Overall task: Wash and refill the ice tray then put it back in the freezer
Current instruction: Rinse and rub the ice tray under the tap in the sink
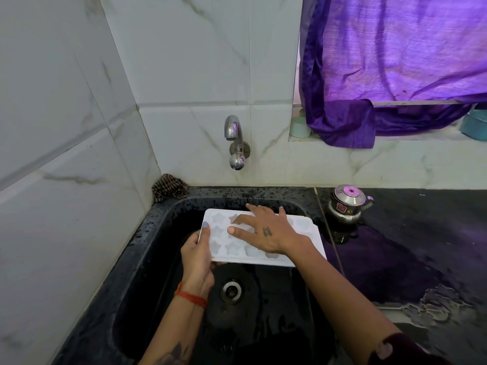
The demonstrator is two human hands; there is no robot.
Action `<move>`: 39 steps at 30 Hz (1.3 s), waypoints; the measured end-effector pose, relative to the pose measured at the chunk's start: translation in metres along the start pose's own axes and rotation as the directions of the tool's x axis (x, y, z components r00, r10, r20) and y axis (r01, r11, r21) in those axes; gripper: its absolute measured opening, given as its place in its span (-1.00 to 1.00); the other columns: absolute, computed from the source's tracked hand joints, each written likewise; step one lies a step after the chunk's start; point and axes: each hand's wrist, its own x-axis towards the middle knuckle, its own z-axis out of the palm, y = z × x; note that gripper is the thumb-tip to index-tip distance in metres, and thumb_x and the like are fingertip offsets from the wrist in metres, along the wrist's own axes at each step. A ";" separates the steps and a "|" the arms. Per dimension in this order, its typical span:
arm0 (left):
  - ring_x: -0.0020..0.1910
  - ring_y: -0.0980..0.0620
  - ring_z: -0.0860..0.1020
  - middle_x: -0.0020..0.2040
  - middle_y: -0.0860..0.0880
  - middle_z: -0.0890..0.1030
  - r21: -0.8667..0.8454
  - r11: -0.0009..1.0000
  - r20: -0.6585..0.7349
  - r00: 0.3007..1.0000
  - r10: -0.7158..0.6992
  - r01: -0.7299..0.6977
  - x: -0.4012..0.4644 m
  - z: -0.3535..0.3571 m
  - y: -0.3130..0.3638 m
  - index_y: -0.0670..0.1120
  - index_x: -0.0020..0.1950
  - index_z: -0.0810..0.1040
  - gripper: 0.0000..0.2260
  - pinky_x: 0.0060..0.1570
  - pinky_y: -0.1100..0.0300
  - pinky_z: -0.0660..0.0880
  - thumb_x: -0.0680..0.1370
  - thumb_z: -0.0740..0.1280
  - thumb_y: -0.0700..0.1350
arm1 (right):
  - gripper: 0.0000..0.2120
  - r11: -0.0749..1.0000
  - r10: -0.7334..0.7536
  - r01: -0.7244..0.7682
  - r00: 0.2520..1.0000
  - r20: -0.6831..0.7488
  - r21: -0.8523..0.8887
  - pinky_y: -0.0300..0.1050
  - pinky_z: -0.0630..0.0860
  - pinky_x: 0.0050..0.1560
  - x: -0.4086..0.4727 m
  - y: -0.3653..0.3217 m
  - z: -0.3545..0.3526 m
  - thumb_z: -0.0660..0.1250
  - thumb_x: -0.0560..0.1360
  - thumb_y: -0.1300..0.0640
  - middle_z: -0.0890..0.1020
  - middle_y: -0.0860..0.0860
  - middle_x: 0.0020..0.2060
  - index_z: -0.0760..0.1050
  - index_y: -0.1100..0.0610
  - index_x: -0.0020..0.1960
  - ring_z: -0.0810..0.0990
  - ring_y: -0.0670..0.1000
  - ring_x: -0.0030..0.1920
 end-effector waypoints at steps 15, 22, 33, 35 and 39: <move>-0.26 -0.01 0.59 -0.18 -0.09 0.63 0.004 1.000 -0.001 1.000 0.007 -0.007 0.000 -0.001 0.000 -0.12 -0.14 0.55 -0.81 -0.35 0.16 0.53 0.58 0.28 -0.04 | -0.51 1.000 -0.005 0.005 1.000 0.003 0.022 0.36 -0.20 0.43 0.000 0.000 -0.003 0.00 0.48 -0.40 0.17 -0.04 0.52 0.37 -0.26 0.32 0.08 0.06 0.52; -0.25 -0.02 0.59 -0.19 -0.10 0.63 -0.007 1.000 0.001 1.000 -0.001 0.001 -0.001 0.000 -0.001 -0.13 -0.15 0.54 -0.81 -0.27 0.12 0.54 0.58 0.29 -0.04 | -0.57 0.993 -0.042 0.051 0.996 -0.077 0.107 0.39 -0.07 0.40 0.001 0.004 0.002 0.00 0.50 -0.37 0.40 -0.08 0.36 0.39 -0.17 0.19 0.31 0.06 0.40; -0.28 0.04 0.58 -0.21 -0.08 0.63 -0.006 1.000 0.021 1.000 0.002 -0.002 -0.004 0.004 -0.003 -0.13 -0.15 0.57 -0.82 -0.30 0.16 0.52 0.59 0.29 -0.09 | -0.51 0.997 -0.071 0.071 0.997 0.019 0.014 0.39 -0.26 0.42 0.010 -0.015 0.003 -0.03 0.51 -0.37 0.01 0.01 0.56 0.33 -0.23 0.35 -0.03 0.11 0.54; -0.30 0.07 0.58 -0.22 -0.06 0.63 0.001 1.000 0.016 1.000 0.005 -0.005 -0.003 0.004 -0.003 -0.13 -0.16 0.58 -0.82 -0.34 0.19 0.53 0.59 0.29 -0.10 | -0.49 0.997 -0.074 0.073 0.997 0.034 0.011 0.39 -0.25 0.42 0.010 -0.017 0.003 -0.03 0.51 -0.37 0.04 0.00 0.55 0.32 -0.23 0.37 -0.01 0.10 0.54; -0.36 0.09 0.60 -0.24 -0.07 0.63 -0.001 1.000 0.008 1.000 0.001 -0.001 -0.002 0.004 -0.004 -0.13 -0.17 0.58 -0.82 -0.42 0.26 0.55 0.59 0.29 -0.10 | -0.51 0.996 -0.082 0.081 0.996 0.034 0.020 0.36 -0.12 0.43 0.010 -0.015 0.000 -0.01 0.51 -0.37 0.13 -0.02 0.53 0.37 -0.21 0.33 0.09 0.09 0.52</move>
